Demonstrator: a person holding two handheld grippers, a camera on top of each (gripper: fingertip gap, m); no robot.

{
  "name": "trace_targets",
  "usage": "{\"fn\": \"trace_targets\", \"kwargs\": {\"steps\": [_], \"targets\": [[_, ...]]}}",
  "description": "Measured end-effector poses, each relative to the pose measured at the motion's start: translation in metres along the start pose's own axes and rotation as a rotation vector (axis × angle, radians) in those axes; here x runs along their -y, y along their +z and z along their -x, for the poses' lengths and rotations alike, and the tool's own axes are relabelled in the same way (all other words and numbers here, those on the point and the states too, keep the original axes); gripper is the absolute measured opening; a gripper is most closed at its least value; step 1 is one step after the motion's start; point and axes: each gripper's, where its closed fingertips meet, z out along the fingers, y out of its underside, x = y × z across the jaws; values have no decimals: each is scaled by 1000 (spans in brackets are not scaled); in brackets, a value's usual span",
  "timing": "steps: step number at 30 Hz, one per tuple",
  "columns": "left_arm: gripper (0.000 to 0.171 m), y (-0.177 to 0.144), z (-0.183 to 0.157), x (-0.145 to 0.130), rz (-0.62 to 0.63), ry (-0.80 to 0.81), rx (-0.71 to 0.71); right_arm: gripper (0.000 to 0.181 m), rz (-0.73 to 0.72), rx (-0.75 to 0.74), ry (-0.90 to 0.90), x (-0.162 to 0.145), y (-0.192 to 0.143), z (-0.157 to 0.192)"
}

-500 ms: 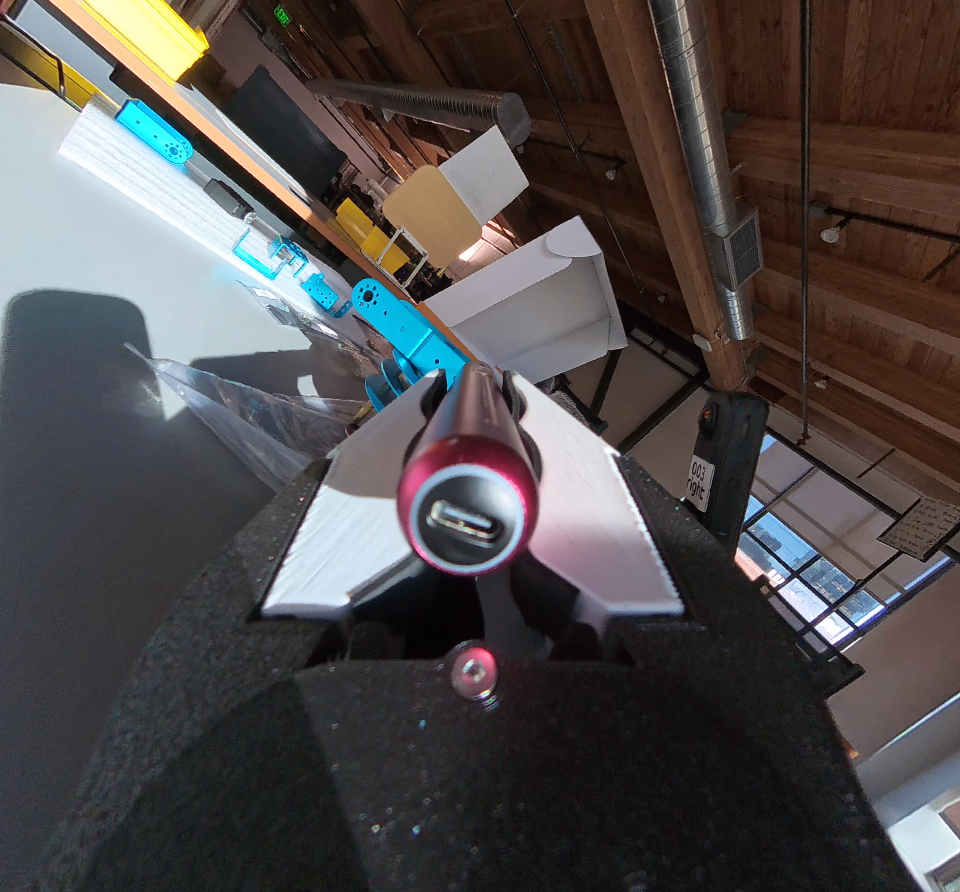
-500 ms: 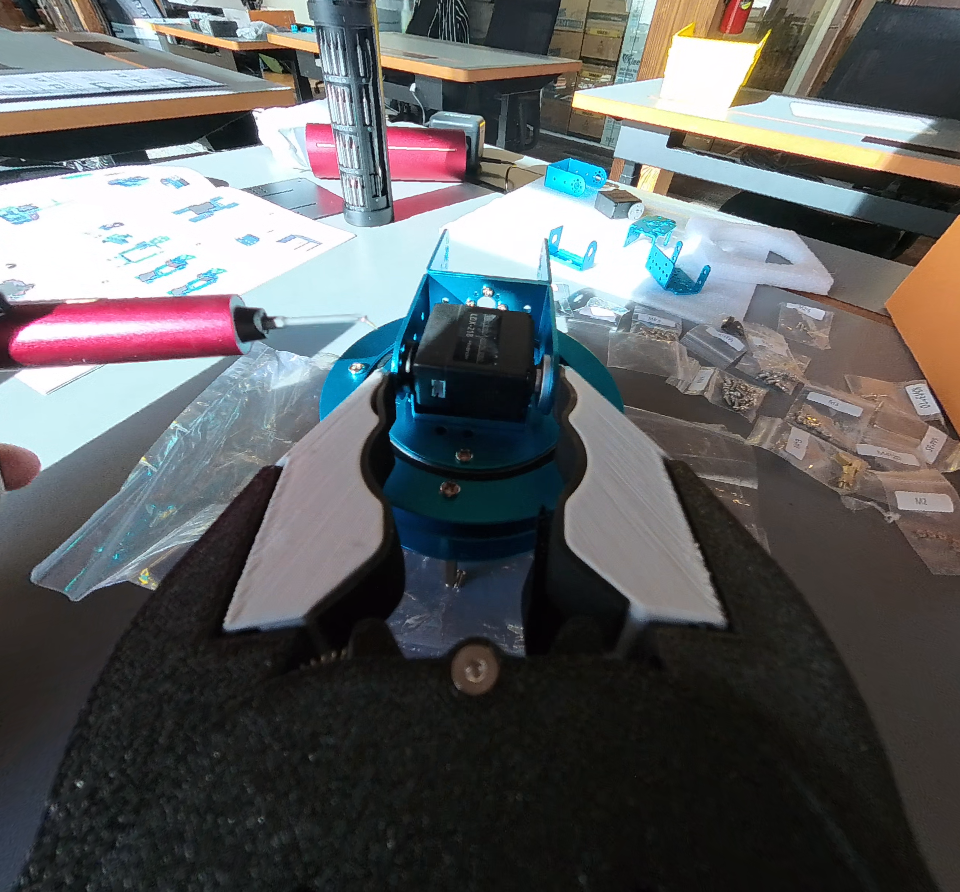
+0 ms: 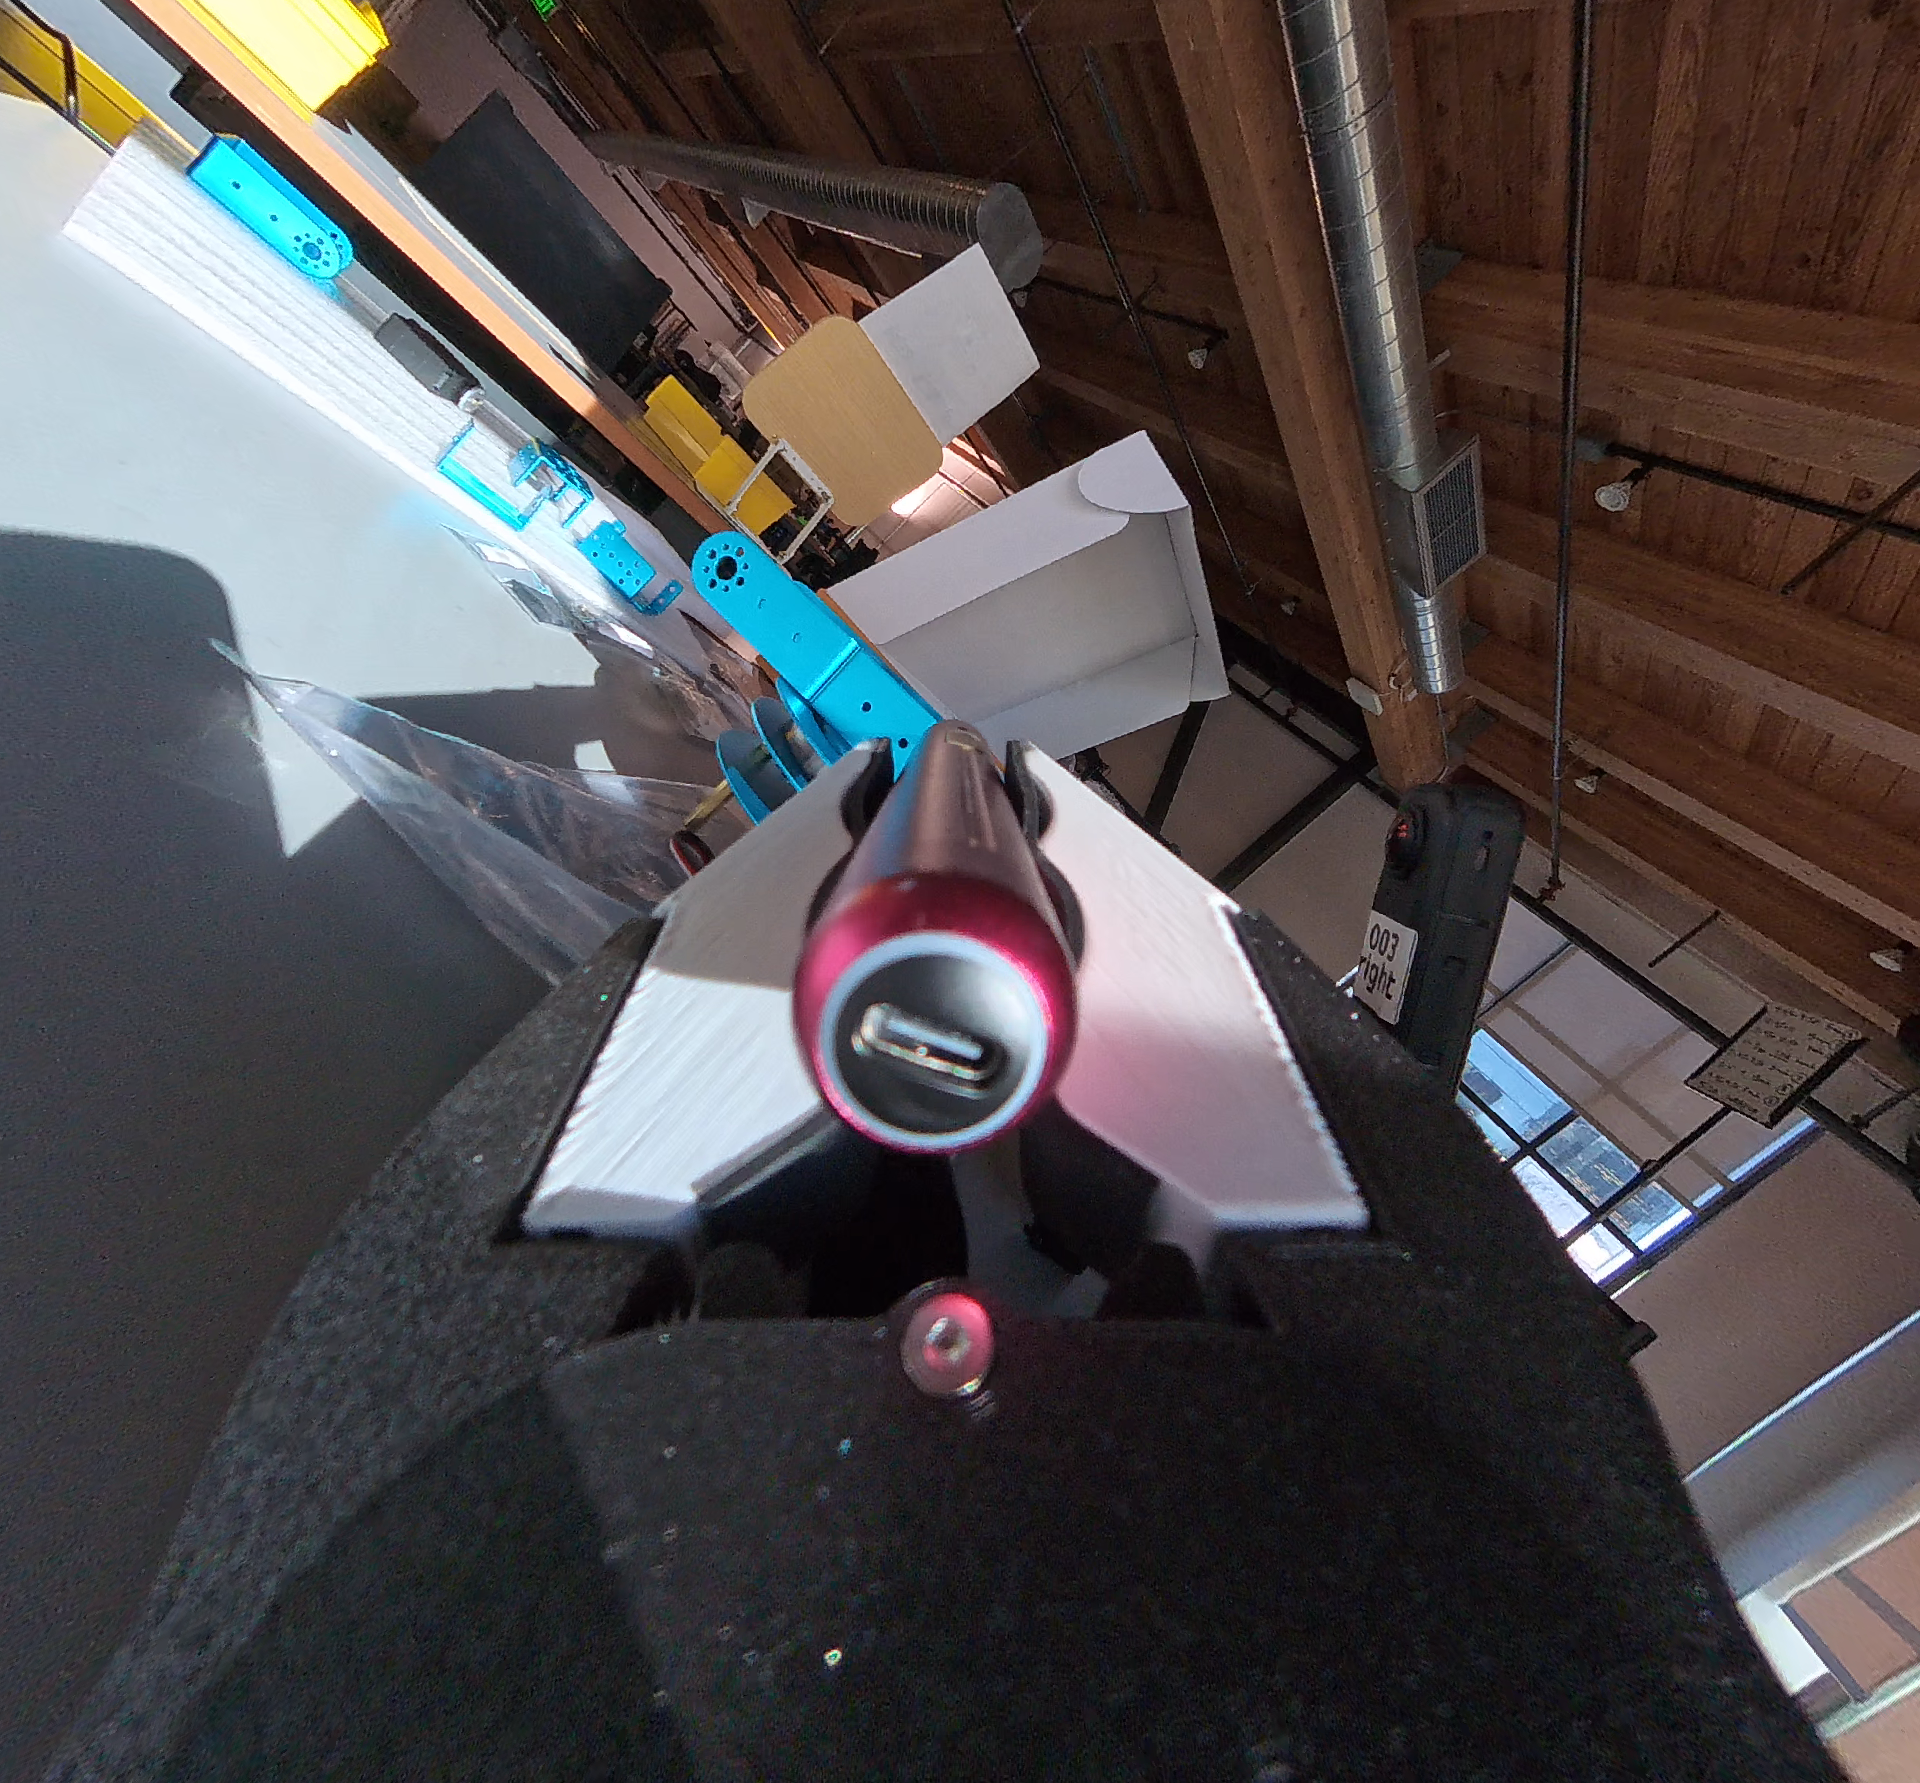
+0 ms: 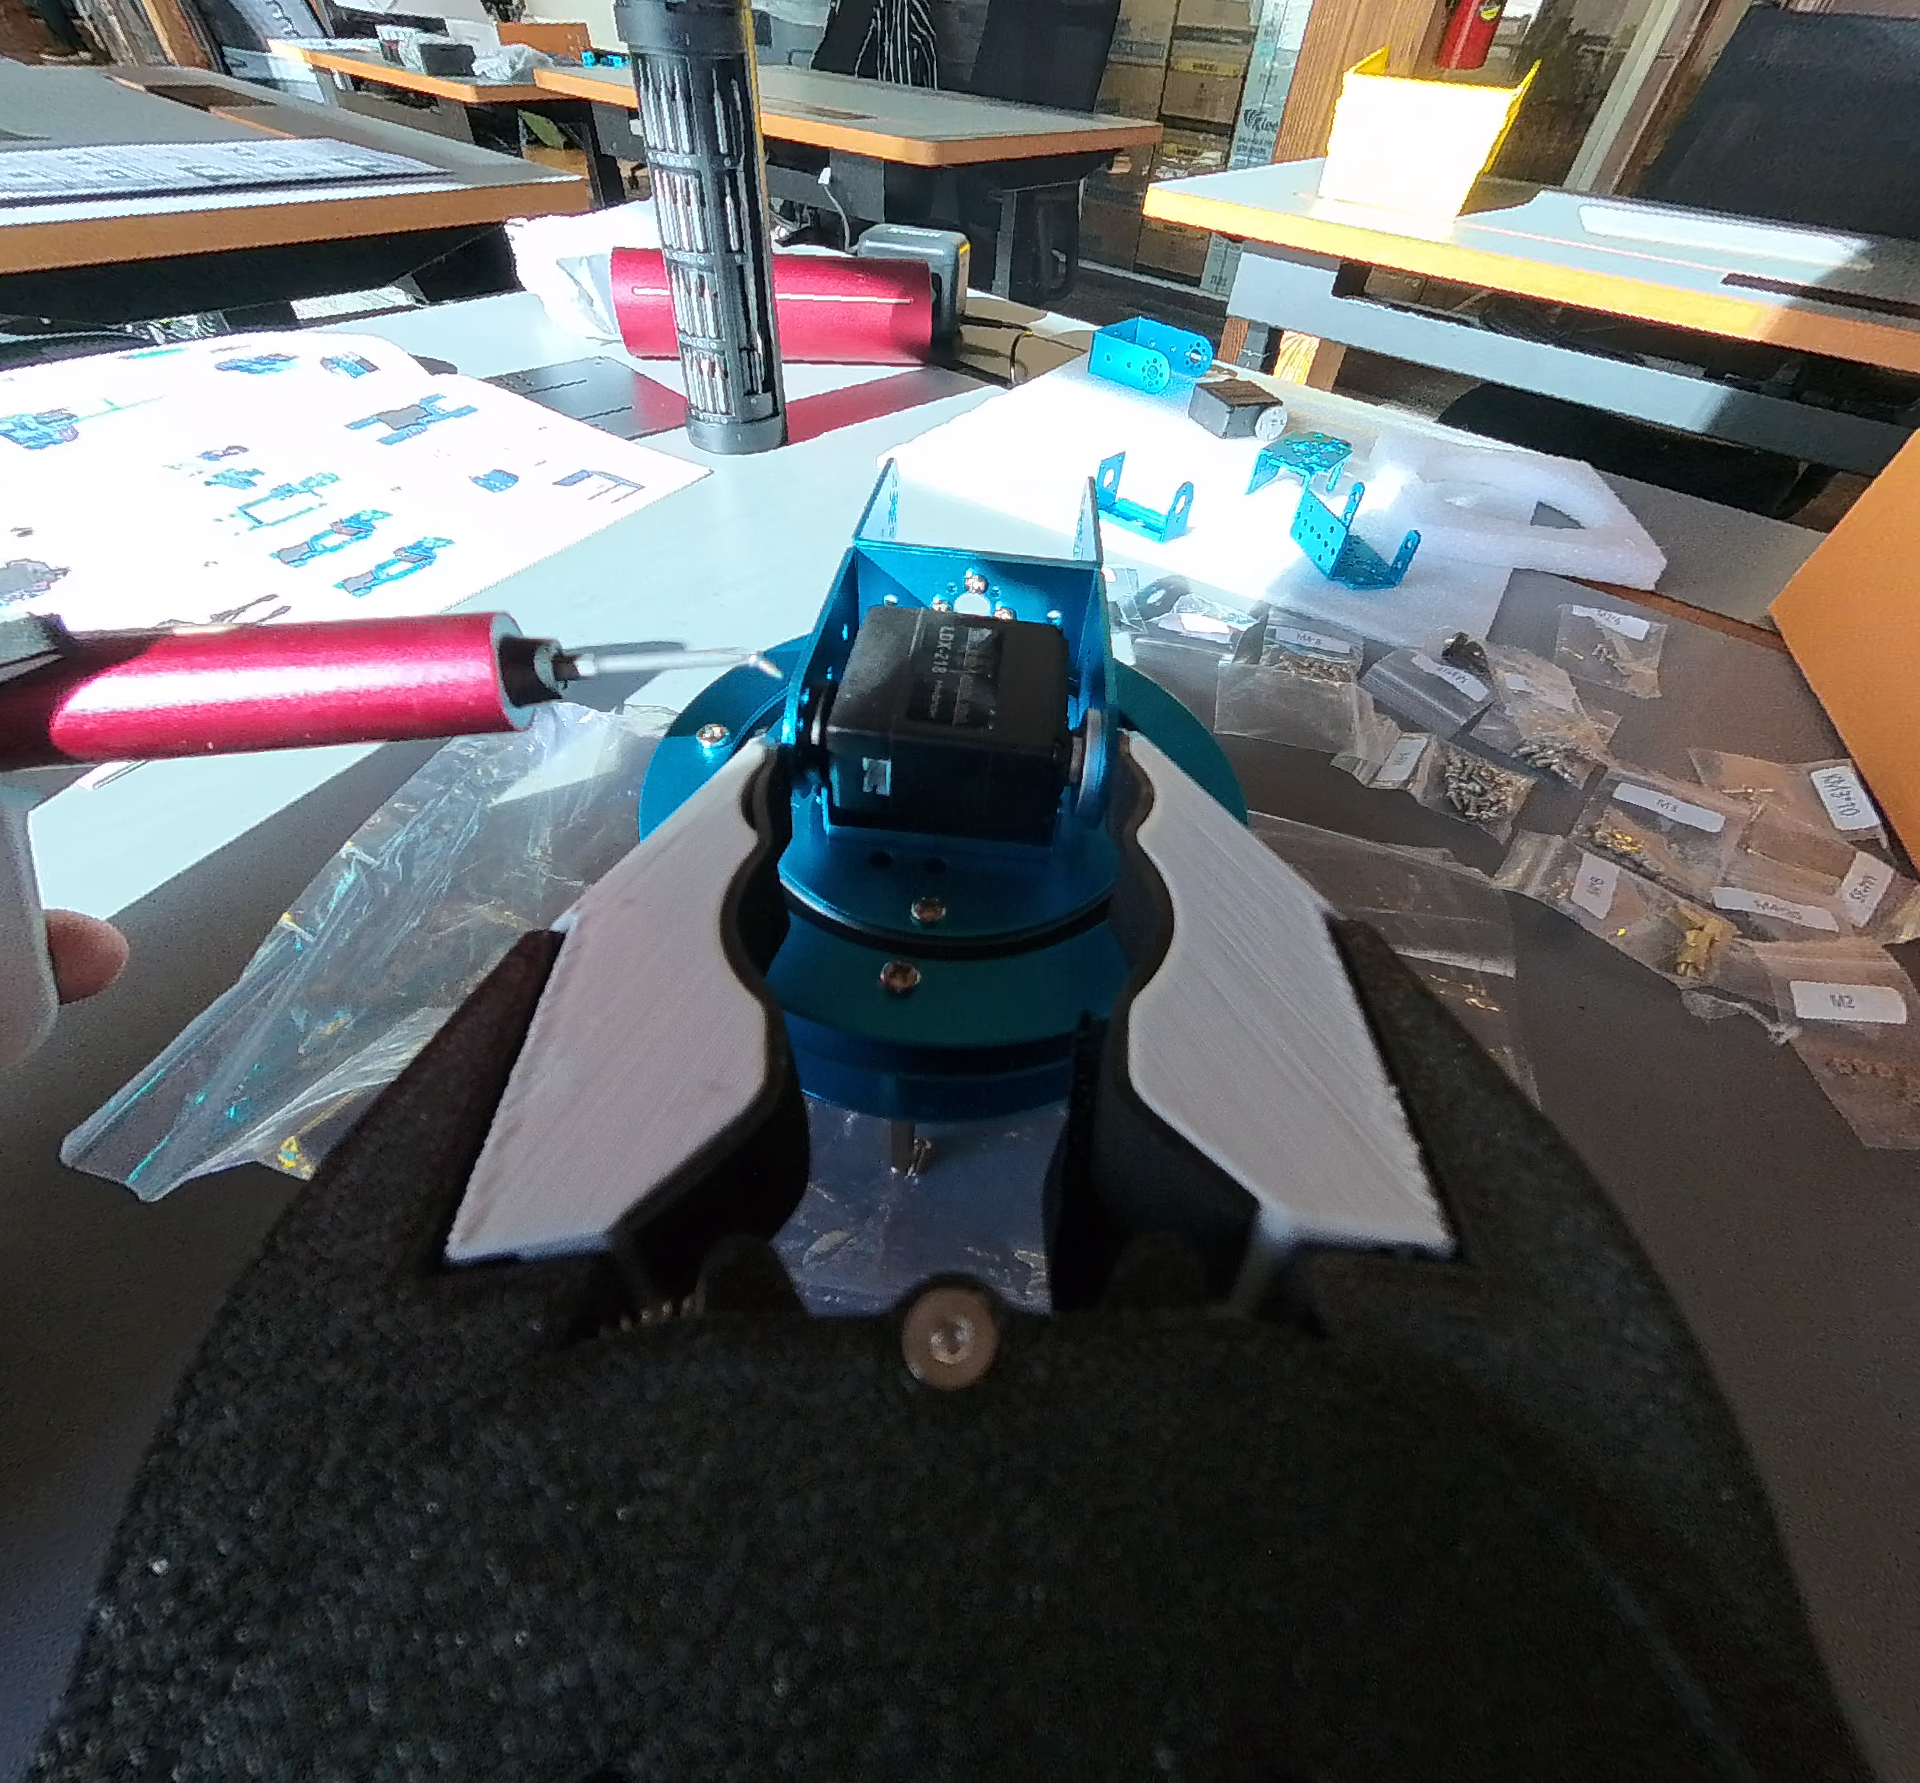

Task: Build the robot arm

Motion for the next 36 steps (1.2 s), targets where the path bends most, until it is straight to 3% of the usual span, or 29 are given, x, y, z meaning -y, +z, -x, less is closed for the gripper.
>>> {"fn": "trace_targets", "kwargs": {"steps": [36], "targets": [[20, 6, -7, -2, 72, 103, -8, 60, 0, 1, -3, 0, 0, 0]]}}
